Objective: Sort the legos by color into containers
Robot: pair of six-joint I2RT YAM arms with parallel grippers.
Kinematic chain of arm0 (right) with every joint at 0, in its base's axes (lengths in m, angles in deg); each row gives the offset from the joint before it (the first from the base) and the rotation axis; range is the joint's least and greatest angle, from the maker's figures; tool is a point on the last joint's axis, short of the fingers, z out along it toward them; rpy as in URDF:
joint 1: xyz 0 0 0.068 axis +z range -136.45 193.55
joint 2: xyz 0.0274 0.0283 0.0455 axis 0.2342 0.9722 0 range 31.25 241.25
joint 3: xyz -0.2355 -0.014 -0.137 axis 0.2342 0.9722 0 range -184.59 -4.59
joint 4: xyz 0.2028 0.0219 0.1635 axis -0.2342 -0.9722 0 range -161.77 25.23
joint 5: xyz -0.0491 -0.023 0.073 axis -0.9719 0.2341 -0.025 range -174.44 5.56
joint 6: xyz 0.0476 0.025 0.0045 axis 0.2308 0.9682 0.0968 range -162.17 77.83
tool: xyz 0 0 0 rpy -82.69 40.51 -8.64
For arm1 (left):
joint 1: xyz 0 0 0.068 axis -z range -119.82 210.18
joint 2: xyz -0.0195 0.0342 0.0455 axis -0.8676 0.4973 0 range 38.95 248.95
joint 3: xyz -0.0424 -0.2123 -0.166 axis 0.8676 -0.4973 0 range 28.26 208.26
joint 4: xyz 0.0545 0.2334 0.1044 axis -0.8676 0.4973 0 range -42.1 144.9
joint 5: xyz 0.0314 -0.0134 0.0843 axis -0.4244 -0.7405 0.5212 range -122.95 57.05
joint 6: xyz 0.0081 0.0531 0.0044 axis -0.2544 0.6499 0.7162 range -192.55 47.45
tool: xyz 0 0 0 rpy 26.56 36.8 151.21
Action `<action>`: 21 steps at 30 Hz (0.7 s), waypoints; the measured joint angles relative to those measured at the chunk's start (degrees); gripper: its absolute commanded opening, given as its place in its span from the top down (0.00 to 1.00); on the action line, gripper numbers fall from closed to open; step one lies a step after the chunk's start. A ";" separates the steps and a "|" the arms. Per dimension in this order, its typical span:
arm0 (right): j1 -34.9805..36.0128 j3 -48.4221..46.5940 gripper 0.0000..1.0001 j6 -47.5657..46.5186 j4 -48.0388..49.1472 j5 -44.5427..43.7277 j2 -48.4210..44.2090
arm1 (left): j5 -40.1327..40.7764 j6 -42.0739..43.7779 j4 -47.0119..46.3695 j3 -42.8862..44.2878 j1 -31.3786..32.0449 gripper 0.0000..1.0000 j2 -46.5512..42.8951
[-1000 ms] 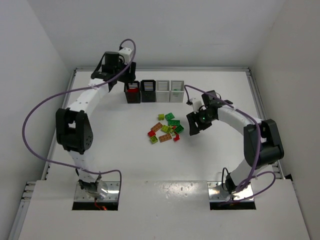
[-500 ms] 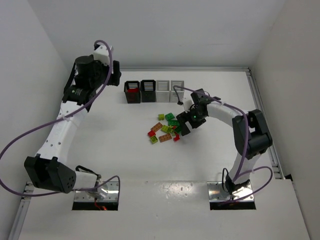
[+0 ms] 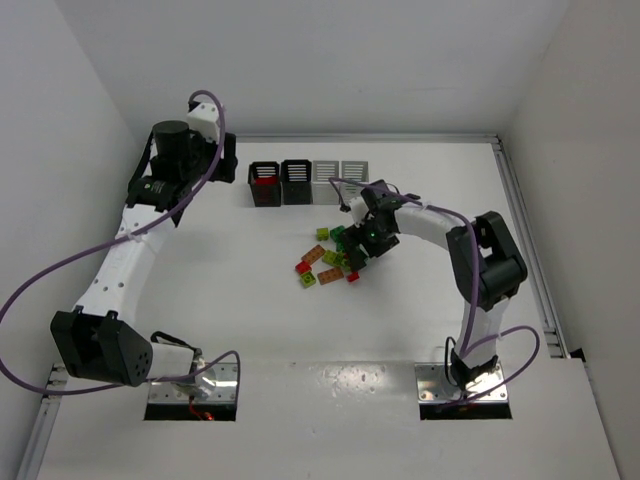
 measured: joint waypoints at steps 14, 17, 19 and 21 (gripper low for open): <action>0.72 -3.21 0.21 0.87 1.20 -2.86 3.58 | -0.44 -0.04 0.02 0.00 -0.04 0.29 0.61; 0.87 -3.63 0.27 0.83 1.18 -2.84 3.98 | -0.66 -0.07 0.02 0.00 -0.04 0.29 0.68; 0.98 -3.78 0.35 0.83 1.18 -2.69 4.13 | -0.68 -0.07 0.00 0.00 -0.04 0.29 0.76; 1.05 -3.80 0.42 0.83 1.18 -2.40 4.24 | -0.74 -0.07 -0.02 -0.02 -0.04 0.29 0.87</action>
